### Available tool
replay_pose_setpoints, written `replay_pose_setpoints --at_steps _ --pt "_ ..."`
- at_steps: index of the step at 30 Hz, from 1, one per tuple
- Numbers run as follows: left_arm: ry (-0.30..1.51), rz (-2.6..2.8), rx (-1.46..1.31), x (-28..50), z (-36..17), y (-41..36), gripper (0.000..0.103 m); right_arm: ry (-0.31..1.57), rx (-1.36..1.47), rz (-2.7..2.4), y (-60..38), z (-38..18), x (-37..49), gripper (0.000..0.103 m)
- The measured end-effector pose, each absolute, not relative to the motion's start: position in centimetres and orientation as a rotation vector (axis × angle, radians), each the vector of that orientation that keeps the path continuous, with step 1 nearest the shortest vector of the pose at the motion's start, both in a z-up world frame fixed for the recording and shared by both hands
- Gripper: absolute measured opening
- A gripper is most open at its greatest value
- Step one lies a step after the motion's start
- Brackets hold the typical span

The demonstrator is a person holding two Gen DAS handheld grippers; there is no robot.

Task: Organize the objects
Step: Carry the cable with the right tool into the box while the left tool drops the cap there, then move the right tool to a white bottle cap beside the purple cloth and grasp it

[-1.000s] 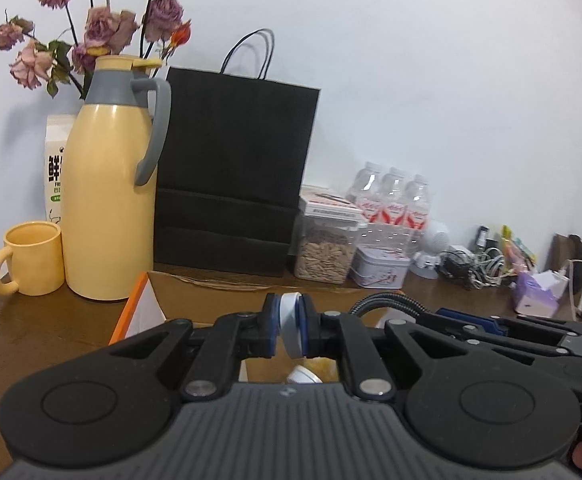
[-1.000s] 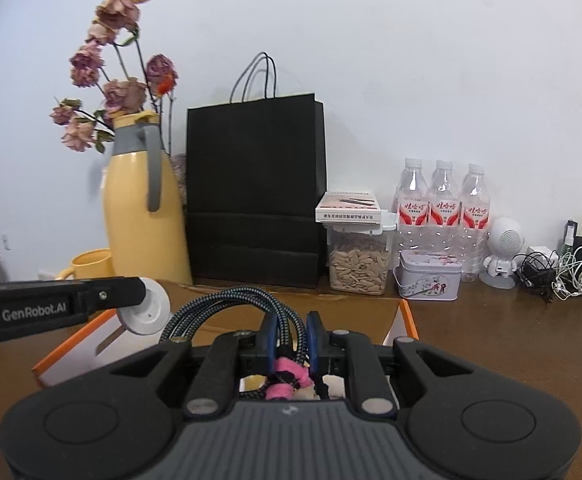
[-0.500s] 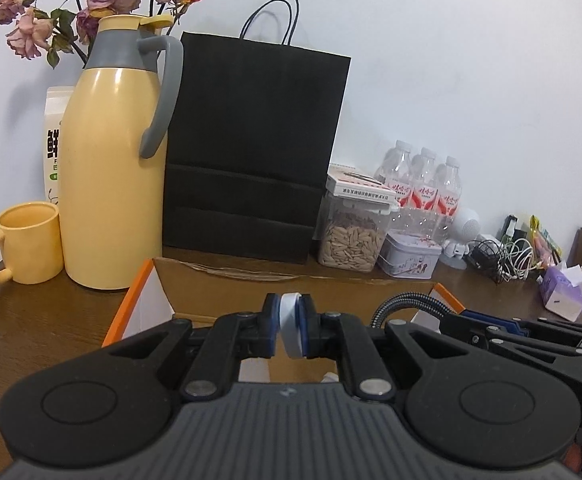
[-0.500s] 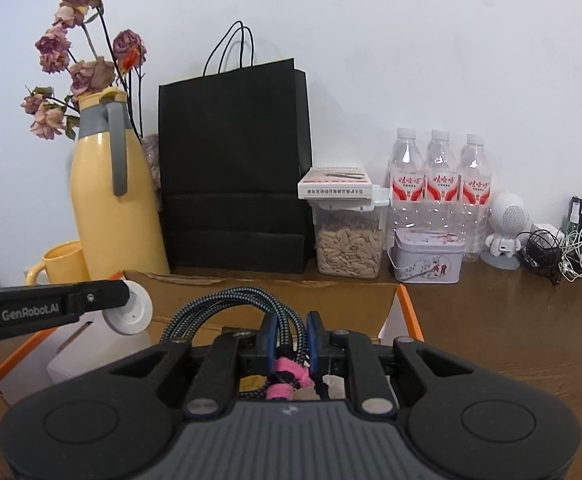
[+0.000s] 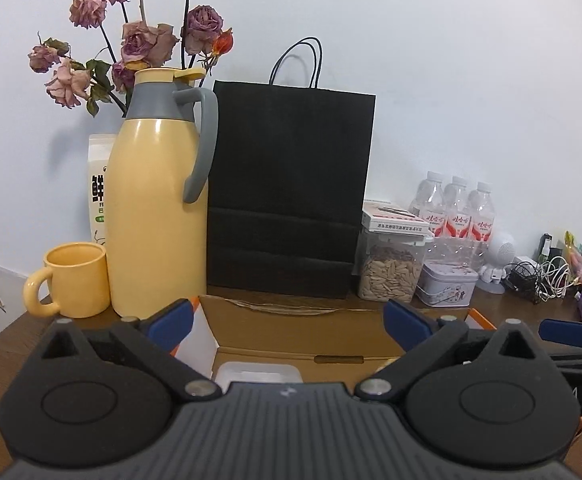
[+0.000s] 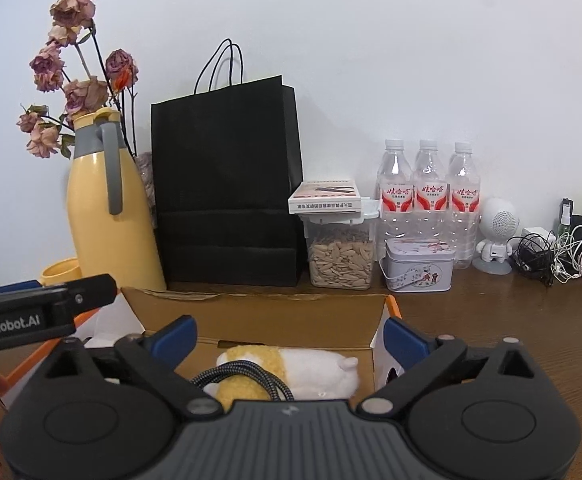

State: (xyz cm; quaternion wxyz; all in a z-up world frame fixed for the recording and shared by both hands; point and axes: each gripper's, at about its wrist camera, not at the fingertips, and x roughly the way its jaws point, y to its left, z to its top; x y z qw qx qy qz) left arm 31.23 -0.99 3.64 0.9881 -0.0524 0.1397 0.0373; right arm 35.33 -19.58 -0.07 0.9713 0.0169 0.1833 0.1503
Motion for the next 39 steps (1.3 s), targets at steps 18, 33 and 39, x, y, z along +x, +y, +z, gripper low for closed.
replay_pose_setpoints --at_steps 18,33,39 --pt "0.307 0.004 -0.067 27.5 3.6 -0.8 0.103 0.354 0.023 0.308 -21.4 0.1 31.6 0.103" --pt "0.380 -0.001 -0.032 20.7 0.1 1.6 0.103 0.440 -0.021 0.276 -25.7 -3.5 25.6 0.103" --pt "0.427 0.015 -0.033 19.0 -1.3 2.4 0.103 0.525 -0.062 0.225 -26.8 -5.7 24.2 0.103"
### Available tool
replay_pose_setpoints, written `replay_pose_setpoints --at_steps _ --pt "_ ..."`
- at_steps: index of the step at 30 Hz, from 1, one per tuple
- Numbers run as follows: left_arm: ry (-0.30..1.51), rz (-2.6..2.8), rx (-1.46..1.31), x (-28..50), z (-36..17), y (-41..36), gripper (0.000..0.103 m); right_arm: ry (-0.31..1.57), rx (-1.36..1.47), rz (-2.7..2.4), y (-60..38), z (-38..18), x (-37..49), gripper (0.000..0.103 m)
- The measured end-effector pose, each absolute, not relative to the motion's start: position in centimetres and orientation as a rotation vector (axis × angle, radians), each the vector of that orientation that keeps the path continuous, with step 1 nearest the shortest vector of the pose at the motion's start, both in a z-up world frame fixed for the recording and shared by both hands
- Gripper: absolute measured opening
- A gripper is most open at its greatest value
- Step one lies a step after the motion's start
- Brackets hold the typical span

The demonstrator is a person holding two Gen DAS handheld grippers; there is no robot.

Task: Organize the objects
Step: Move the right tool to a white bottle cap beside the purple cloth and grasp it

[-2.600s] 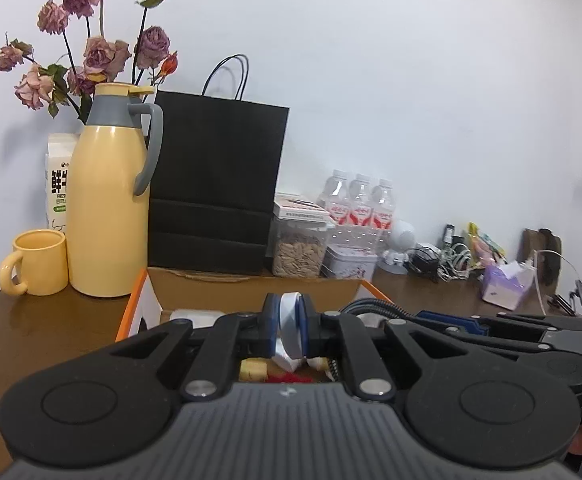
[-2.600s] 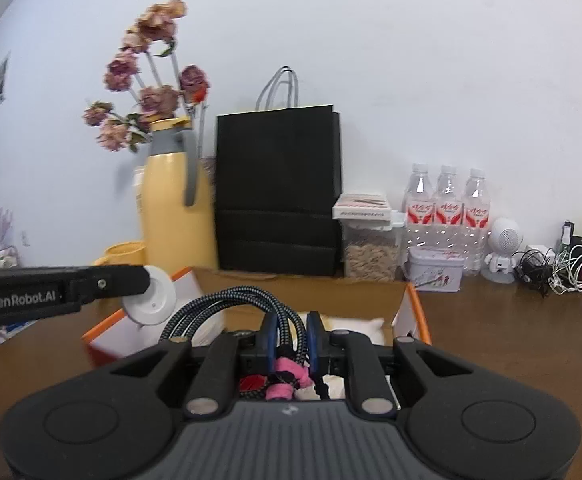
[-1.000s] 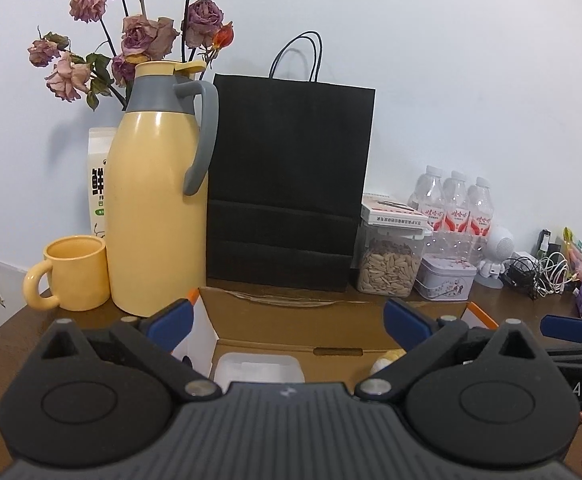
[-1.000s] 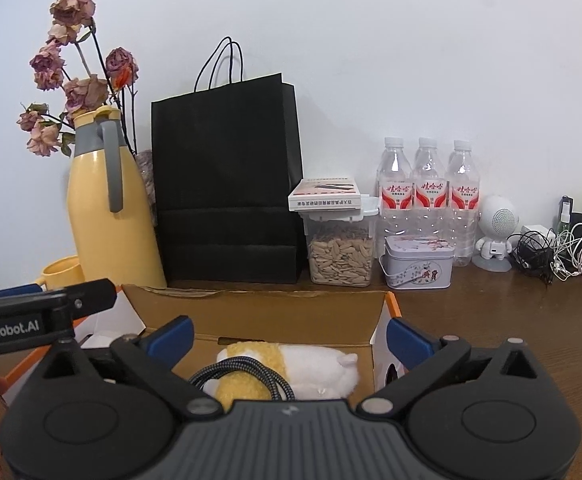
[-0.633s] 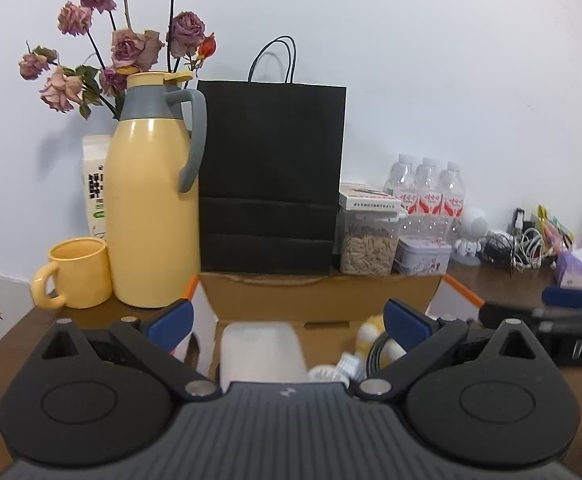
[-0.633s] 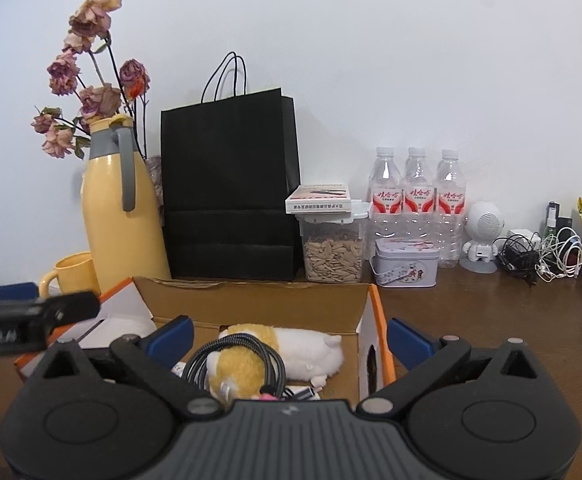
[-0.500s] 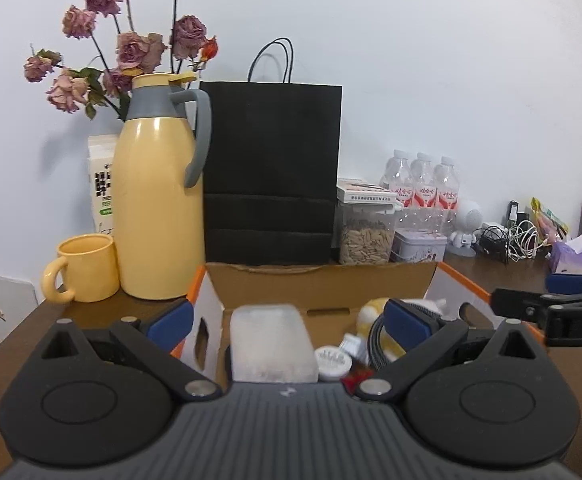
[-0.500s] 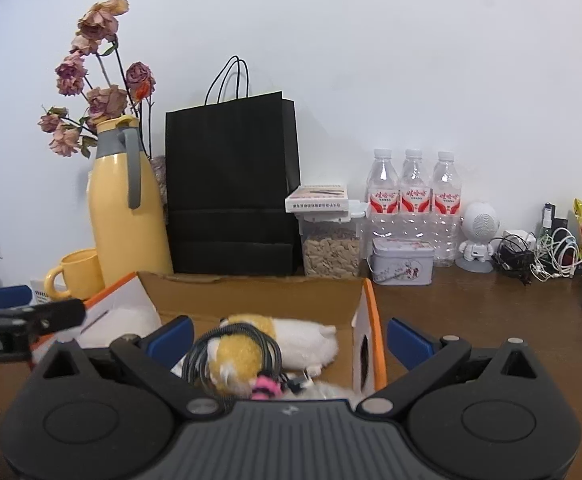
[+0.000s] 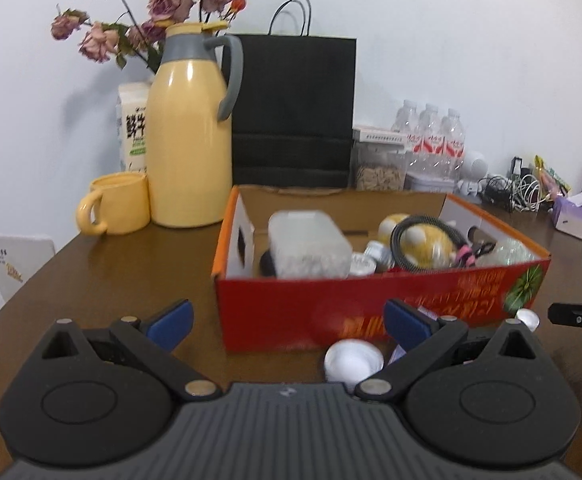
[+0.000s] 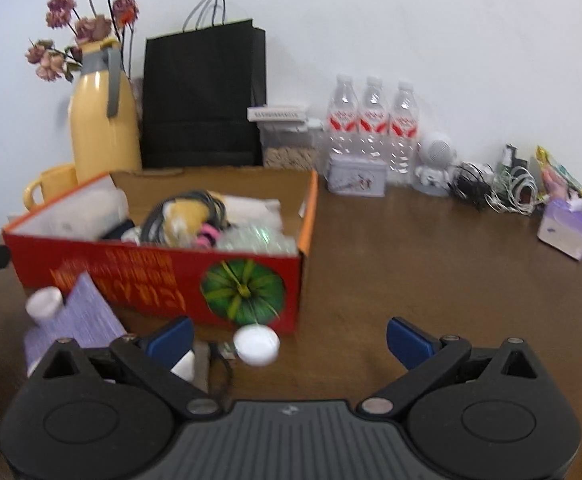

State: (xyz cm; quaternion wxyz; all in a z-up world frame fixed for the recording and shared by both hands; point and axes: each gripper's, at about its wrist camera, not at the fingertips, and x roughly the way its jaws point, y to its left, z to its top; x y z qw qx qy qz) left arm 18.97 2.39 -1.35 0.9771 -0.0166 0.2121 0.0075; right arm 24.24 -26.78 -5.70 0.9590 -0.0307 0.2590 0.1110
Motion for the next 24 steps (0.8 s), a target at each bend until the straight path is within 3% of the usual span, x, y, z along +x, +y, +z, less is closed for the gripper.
replay_pose_setpoints --at_steps 6,8,15,19,24 --pt "0.467 0.027 -0.071 18.6 -2.1 3.2 0.103 0.541 -0.041 0.182 -27.0 -6.3 24.9 0.096" --pt "0.469 0.024 -0.071 18.7 -2.1 3.2 0.103 0.565 -0.042 0.179 -27.0 -6.6 25.3 0.080" --pt "0.471 0.011 -0.073 18.6 -2.2 3.1 0.103 0.590 -0.017 0.214 -26.4 -7.0 26.4 0.067" --pt "0.471 0.007 -0.074 18.7 -2.2 3.1 0.103 0.616 -0.015 0.235 -25.9 -7.3 27.0 0.050" --pt "0.469 0.005 -0.073 18.7 -2.2 3.1 0.103 0.633 0.001 0.251 -25.6 -7.4 27.5 0.042"
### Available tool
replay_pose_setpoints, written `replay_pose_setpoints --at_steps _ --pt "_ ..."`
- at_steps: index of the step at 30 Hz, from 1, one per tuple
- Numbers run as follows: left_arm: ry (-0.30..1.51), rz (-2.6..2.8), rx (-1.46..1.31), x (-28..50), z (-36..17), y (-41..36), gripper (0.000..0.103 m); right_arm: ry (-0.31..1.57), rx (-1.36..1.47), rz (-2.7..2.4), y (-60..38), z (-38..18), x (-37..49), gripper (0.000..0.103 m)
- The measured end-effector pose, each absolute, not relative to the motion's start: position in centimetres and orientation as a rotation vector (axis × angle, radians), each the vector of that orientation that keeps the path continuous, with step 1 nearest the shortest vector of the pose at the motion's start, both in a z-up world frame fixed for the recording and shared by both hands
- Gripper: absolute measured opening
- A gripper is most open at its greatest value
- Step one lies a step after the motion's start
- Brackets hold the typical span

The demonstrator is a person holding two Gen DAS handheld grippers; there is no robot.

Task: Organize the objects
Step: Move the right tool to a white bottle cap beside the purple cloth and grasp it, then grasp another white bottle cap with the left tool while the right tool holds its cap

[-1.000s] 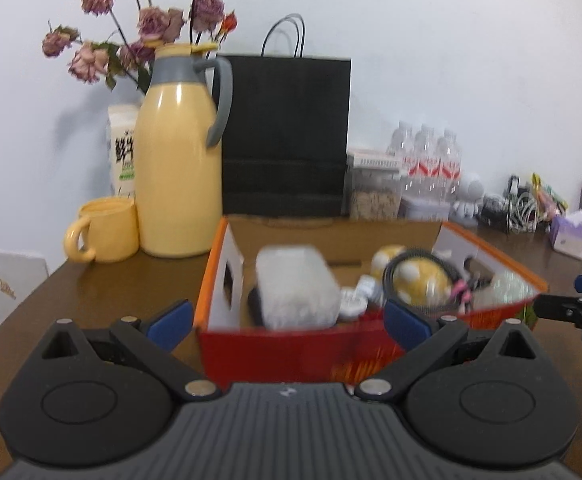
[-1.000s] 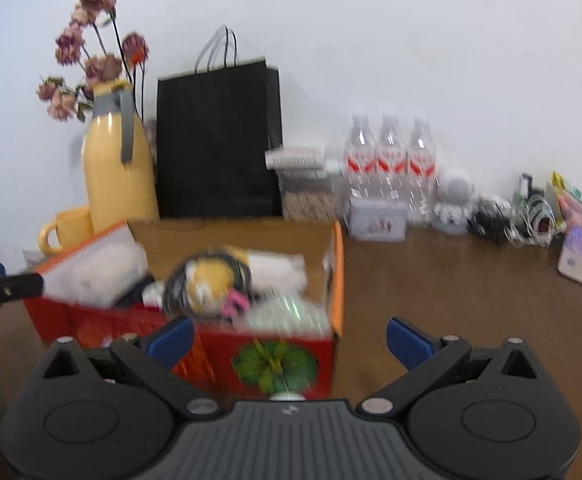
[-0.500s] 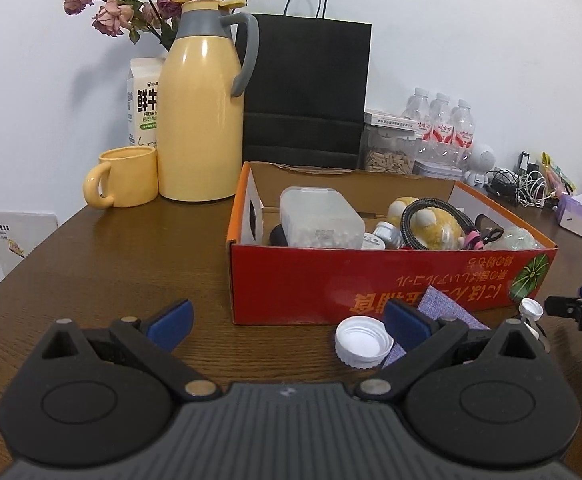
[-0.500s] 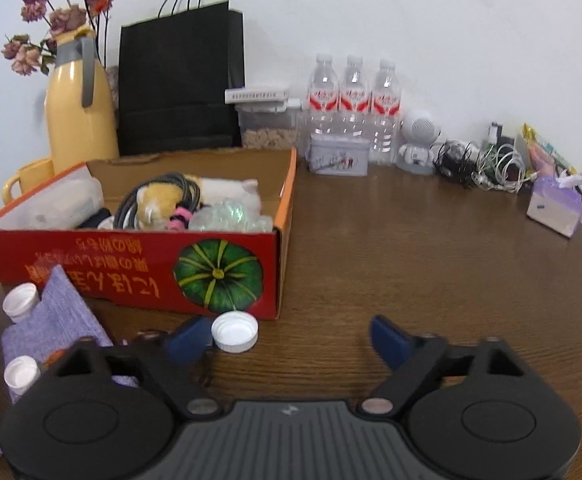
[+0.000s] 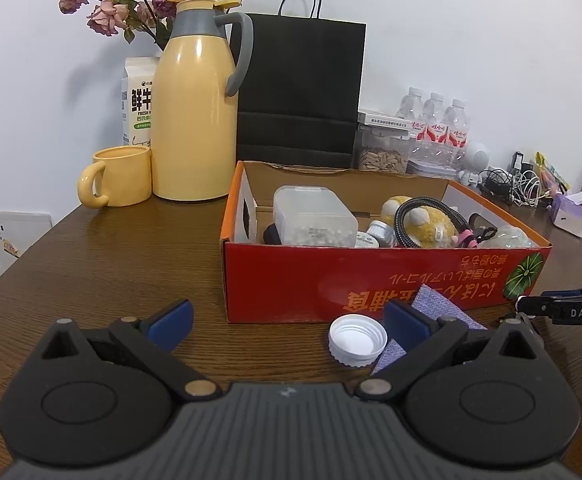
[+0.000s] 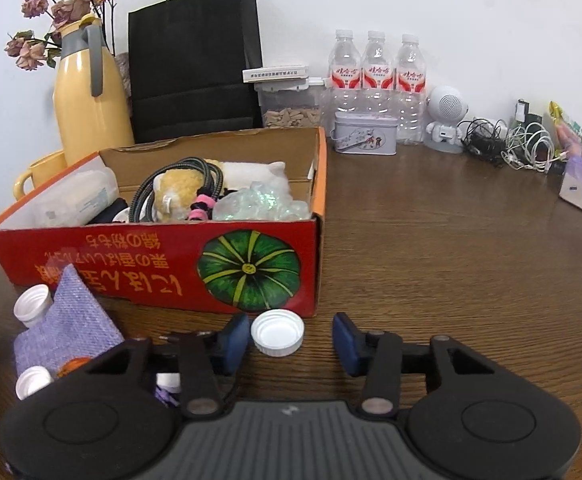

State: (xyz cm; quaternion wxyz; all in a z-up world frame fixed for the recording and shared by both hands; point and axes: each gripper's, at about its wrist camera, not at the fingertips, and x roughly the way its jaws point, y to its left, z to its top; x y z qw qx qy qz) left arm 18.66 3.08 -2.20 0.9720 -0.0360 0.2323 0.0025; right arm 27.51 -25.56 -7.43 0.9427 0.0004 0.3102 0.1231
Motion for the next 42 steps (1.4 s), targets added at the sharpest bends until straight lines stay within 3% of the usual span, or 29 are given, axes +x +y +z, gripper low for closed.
replay_pose_setpoints --at_steps 7,14,24,42 --pt "0.470 0.007 -0.070 18.6 -2.2 3.0 0.103 0.639 0.001 0.261 -25.3 -7.4 27.6 0.028" --pt "0.475 0.010 -0.069 18.8 -2.3 3.0 0.103 0.628 -0.015 0.251 -25.1 -7.3 27.4 0.027" --pt "0.485 0.020 -0.067 19.0 -2.6 3.2 0.103 0.415 -0.036 0.224 -24.9 -5.8 22.8 0.027" --pt "0.505 0.029 0.015 19.8 -3.2 1.4 0.103 0.387 -0.075 0.362 -20.9 -5.2 19.8 0.027"
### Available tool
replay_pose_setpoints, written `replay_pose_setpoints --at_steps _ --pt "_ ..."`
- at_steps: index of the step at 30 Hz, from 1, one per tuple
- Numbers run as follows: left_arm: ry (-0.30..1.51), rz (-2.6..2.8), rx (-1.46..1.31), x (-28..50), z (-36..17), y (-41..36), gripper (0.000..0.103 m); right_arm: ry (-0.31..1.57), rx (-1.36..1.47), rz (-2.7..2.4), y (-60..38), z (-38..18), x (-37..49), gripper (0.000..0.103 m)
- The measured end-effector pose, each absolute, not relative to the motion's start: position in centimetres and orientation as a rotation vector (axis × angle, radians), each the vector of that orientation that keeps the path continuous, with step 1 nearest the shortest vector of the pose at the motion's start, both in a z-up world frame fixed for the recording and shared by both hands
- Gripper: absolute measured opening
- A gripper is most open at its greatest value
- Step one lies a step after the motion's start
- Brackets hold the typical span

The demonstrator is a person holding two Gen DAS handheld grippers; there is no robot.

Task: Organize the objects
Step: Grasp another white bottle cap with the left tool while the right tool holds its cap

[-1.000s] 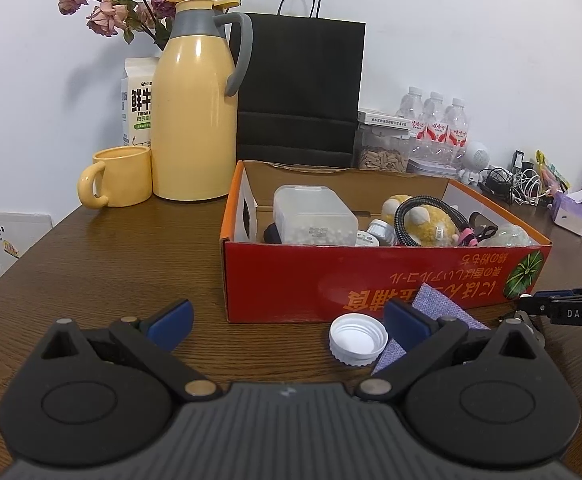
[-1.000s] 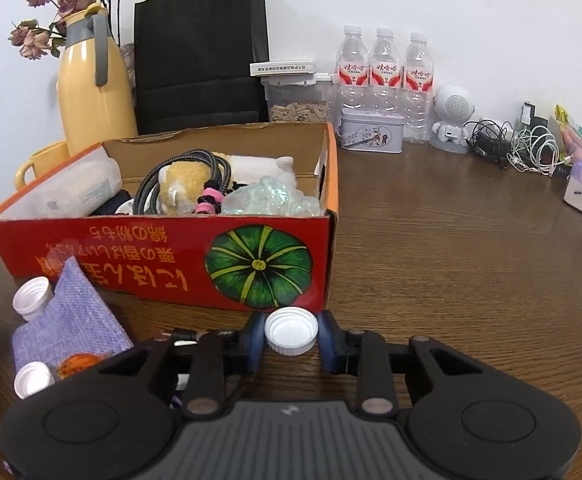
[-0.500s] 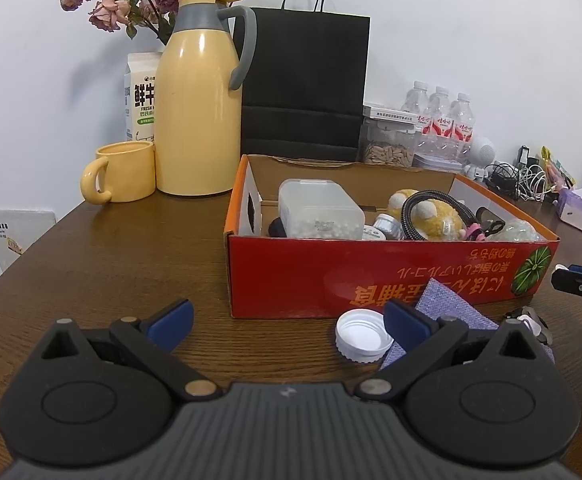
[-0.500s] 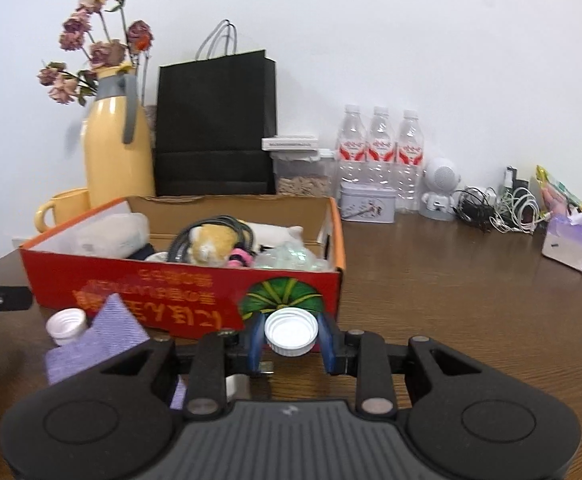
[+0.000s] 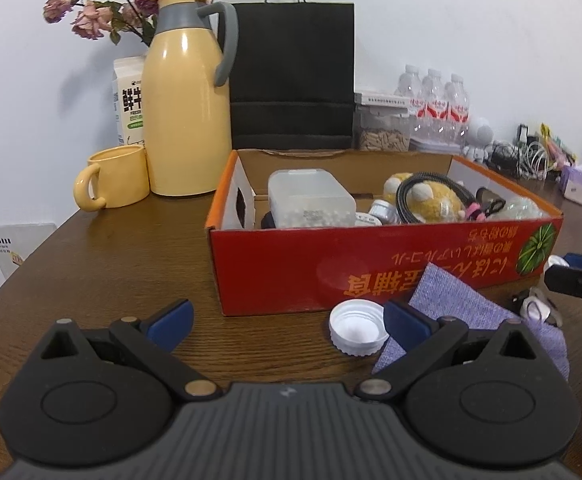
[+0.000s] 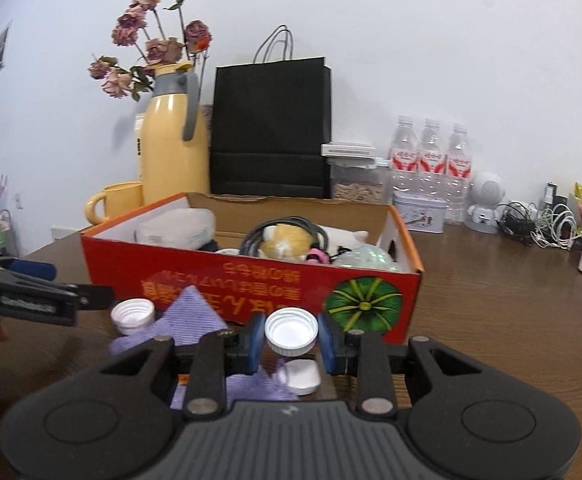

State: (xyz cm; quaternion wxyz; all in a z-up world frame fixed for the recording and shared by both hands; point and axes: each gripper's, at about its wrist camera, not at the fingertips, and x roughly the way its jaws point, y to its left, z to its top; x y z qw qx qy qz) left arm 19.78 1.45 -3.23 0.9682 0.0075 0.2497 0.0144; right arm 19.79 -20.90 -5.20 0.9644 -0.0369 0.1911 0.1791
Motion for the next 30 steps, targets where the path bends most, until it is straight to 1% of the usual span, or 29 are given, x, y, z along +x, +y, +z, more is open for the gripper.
replay_pose_setpoints --at_steps 6,19,21,22,23,24,25,27,28,30 --pt "0.561 0.030 0.002 21.4 -3.8 0.2 0.103 0.387 -0.080 0.367 -20.5 -5.2 19.4 0.027" --pt "0.606 0.055 0.013 22.4 -4.3 -1.2 0.103 0.390 -0.077 0.375 -20.5 -5.2 19.5 0.027" --pt "0.624 0.063 0.006 22.6 -4.4 -1.1 0.099 0.391 -0.077 0.375 -20.5 -5.2 19.5 0.027" --pt "0.632 0.062 0.000 22.8 -4.5 -1.0 0.094 0.391 -0.077 0.375 -20.5 -5.1 19.5 0.027" --pt "0.640 0.056 -0.008 22.8 -4.6 -1.0 0.084 0.391 -0.077 0.376 -20.5 -5.1 19.5 0.027" --pt "0.647 0.052 -0.015 22.9 -4.7 -0.9 0.078 0.392 -0.077 0.376 -20.5 -5.1 19.4 0.027" --pt "0.654 0.048 -0.021 22.9 -4.7 -0.9 0.065 0.392 -0.077 0.376 -20.5 -5.1 19.4 0.027" --pt "0.644 0.053 -0.015 22.7 -4.7 -1.0 0.046 0.392 -0.077 0.376 -20.5 -5.1 19.4 0.027" --pt "0.639 0.047 -0.015 22.6 -4.6 -1.0 0.041 0.392 -0.077 0.376 -20.5 -5.1 19.4 0.027" --pt "0.627 0.040 -0.012 22.3 -4.5 -1.2 0.041 0.391 -0.078 0.377 -20.5 -5.1 19.4 0.027"
